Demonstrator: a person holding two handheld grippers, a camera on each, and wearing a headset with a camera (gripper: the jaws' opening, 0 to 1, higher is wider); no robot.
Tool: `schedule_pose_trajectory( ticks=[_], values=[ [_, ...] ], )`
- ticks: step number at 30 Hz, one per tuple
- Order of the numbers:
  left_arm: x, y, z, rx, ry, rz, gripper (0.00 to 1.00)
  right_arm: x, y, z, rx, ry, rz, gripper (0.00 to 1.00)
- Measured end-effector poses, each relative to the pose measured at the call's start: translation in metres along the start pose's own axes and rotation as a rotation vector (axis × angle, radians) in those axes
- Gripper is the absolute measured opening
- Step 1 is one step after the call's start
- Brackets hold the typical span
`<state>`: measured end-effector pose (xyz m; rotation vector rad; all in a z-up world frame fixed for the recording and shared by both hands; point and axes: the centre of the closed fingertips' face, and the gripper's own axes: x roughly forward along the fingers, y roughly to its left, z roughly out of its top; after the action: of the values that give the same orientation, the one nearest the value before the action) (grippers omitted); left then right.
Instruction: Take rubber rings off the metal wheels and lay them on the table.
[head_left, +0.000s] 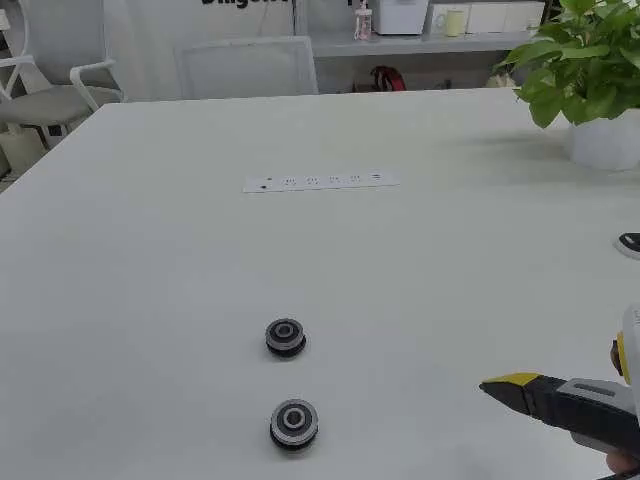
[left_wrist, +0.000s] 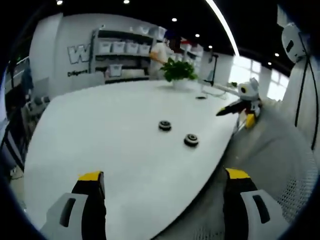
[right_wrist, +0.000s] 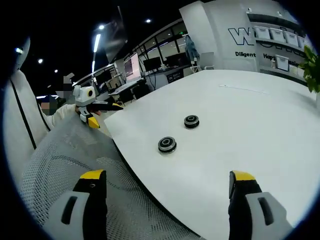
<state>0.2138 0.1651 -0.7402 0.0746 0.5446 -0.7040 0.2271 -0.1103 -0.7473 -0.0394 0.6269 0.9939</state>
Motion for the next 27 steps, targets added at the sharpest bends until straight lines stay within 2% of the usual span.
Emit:
schedule_pose_trajectory(
  ticks=[5,11,14,16,18,22,24,27],
  values=[
    [0.003,-0.005,-0.001,0.023,0.025,-0.018,0.99,0.000,0.001,-0.002,-0.016,0.016,0.005,0.98],
    [0.001,-0.002,0.000,0.012,0.014,-0.003,0.99,-0.002,-0.003,0.000,0.001,0.001,-0.014,0.98],
    [0.001,-0.003,-0.002,0.015,0.024,-0.011,0.99,-0.002,-0.004,0.001,0.009,-0.005,-0.024,0.98],
    [0.000,-0.006,0.002,0.003,0.003,-0.028,0.96,-0.004,-0.007,0.001,0.015,-0.012,-0.041,0.99],
    [0.001,-0.005,0.003,0.002,-0.006,-0.025,0.96,-0.004,-0.008,0.002,0.025,-0.020,-0.044,0.99],
    [0.000,-0.005,0.004,-0.009,-0.012,-0.022,0.97,-0.005,-0.010,0.002,0.024,-0.024,-0.056,0.99],
    [0.000,-0.003,0.004,-0.007,-0.017,-0.013,0.97,-0.007,-0.008,0.007,0.034,-0.051,-0.048,0.97],
    [0.000,-0.004,0.003,-0.004,-0.008,-0.011,0.98,-0.009,-0.010,0.006,0.025,-0.051,-0.067,0.98]
  ],
)
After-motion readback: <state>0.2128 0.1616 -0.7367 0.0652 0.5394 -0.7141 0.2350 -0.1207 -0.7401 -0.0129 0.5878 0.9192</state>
